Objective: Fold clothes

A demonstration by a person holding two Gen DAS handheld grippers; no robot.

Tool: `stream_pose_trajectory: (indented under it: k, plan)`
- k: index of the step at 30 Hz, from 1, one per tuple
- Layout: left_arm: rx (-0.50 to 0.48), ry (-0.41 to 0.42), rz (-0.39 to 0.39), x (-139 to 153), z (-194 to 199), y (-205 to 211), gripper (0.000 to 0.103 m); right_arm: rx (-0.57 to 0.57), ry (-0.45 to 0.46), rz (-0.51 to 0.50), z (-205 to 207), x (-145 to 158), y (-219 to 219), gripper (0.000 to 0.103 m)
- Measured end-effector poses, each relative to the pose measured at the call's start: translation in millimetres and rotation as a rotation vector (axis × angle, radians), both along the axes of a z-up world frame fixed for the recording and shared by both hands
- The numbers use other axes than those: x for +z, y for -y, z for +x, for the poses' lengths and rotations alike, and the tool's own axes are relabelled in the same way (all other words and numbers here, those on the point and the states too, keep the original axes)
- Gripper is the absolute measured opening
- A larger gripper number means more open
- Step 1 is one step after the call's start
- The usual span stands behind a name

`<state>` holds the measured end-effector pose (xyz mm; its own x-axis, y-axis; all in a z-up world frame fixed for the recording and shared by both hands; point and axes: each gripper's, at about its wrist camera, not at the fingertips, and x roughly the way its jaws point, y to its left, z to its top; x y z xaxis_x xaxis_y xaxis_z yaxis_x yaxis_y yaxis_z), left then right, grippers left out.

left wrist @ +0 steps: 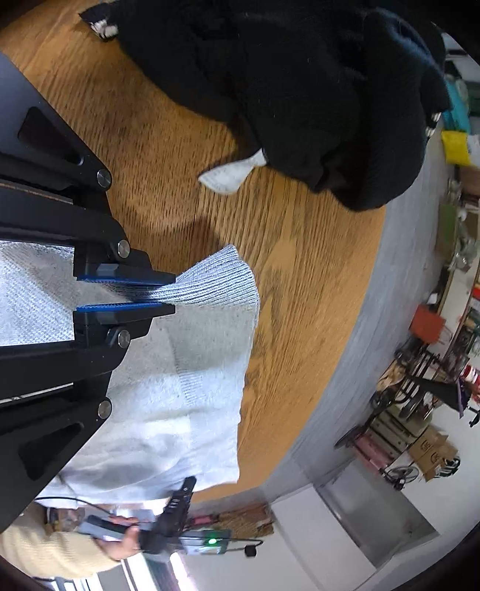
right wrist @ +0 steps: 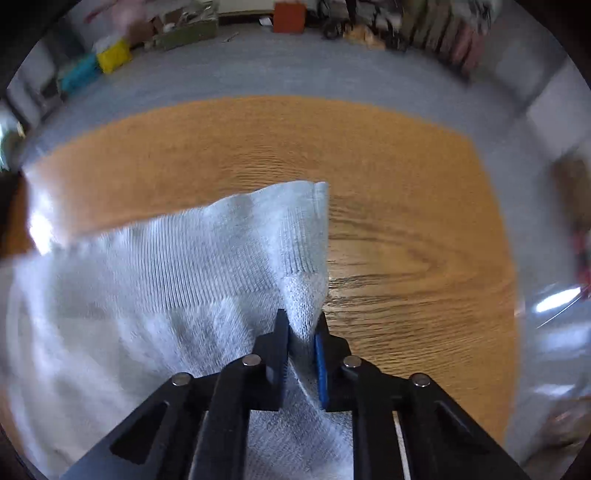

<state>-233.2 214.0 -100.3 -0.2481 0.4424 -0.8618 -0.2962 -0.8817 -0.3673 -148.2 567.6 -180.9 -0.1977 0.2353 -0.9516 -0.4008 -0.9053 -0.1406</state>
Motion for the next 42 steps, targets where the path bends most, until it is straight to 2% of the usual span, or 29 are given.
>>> stream_pose_trajectory:
  k: [2, 4, 6, 10, 13, 16, 19, 21, 23, 25, 27, 30, 32, 33, 35, 36, 37, 38, 39, 41, 42]
  plan:
    - [0.004, -0.019, -0.017, 4.5, 3.0, -0.9, 0.008, 0.044, 0.000, 0.093, 1.5, 1.2, 21.4, 0.011]
    - [0.033, -0.042, -0.020, 11.4, 5.2, 0.0, 0.008, 0.018, -0.064, 0.063, 7.5, 9.3, 21.8, 0.010]
    - [0.084, -0.066, -0.010, 19.7, 6.8, 2.9, 0.008, -0.056, -0.129, 0.022, 13.8, 19.7, 11.5, 0.010]
    - [0.101, -0.085, -0.051, 32.6, -3.8, -6.8, 0.008, -0.124, -0.204, 0.047, 23.0, 43.4, -2.0, 0.009]
    - [0.105, -0.099, -0.074, 37.3, -18.9, -19.3, 0.008, -0.204, -0.264, 0.008, 19.6, 59.7, -21.5, 0.009]
    - [0.125, -0.100, -0.079, 41.1, -43.1, -31.5, 0.007, -0.223, -0.284, 0.042, 5.7, 69.5, -25.7, 0.009]
    - [0.134, -0.138, -0.094, 51.7, -68.6, -46.5, 0.007, -0.256, -0.329, 0.037, -2.8, 75.3, -33.4, 0.009]
    - [0.133, -0.176, -0.100, 61.8, -84.9, -55.0, 0.007, -0.286, -0.372, 0.026, 6.1, 80.2, -48.8, 0.009]
    - [0.136, -0.216, -0.089, 73.7, -100.5, -62.0, 0.007, -0.302, -0.412, 0.031, 6.7, 89.6, -59.1, 0.009]
    - [0.170, -0.243, -0.043, 81.9, -116.9, -62.9, 0.007, -0.307, -0.446, 0.059, -1.3, 102.6, -62.2, 0.009]
    - [0.209, -0.251, -0.016, 79.3, -126.5, -60.7, 0.007, -0.326, -0.488, 0.074, -8.9, 111.1, -63.5, 0.009]
    - [0.186, -0.261, -0.098, 58.4, -128.0, -70.7, 0.007, -0.358, -0.501, 0.072, -37.4, 103.5, -70.1, 0.009]
    - [0.161, -0.220, -0.130, 33.4, -125.8, -74.9, 0.008, -0.349, -0.482, 0.076, -47.2, 96.8, -66.3, 0.009]
    - [0.148, -0.167, -0.125, 22.2, -126.9, -75.8, 0.009, -0.339, -0.473, 0.078, -53.8, 90.6, -64.9, 0.010]
    - [0.139, -0.038, -0.103, -2.3, -128.7, -72.9, 0.011, -0.322, -0.436, 0.086, -63.3, 69.1, -56.1, 0.013]
    - [0.149, -0.003, -0.089, -7.3, -127.4, -69.0, 0.013, -0.323, -0.417, 0.077, -66.4, 58.7, -54.1, 0.022]
    - [0.160, 0.036, -0.064, -12.0, -126.7, -63.1, 0.017, -0.322, -0.391, 0.065, -69.8, 50.3, -53.0, 0.042]
    - [0.171, 0.065, -0.028, -12.4, -125.8, -55.1, 0.019, -0.316, -0.349, 0.074, -71.0, 41.1, -49.2, 0.050]
    - [0.180, 0.078, 0.008, -9.3, -125.1, -47.0, 0.022, -0.299, -0.322, 0.095, -68.6, 37.7, -44.5, 0.056]
    - [0.183, 0.081, 0.083, 3.3, -120.1, -26.8, 0.031, -0.256, -0.311, 0.133, -60.5, 38.4, -38.8, 0.061]
    - [0.174, 0.077, 0.108, 10.3, -114.7, -15.7, 0.046, -0.247, -0.341, 0.130, -46.6, 44.9, -37.9, 0.066]
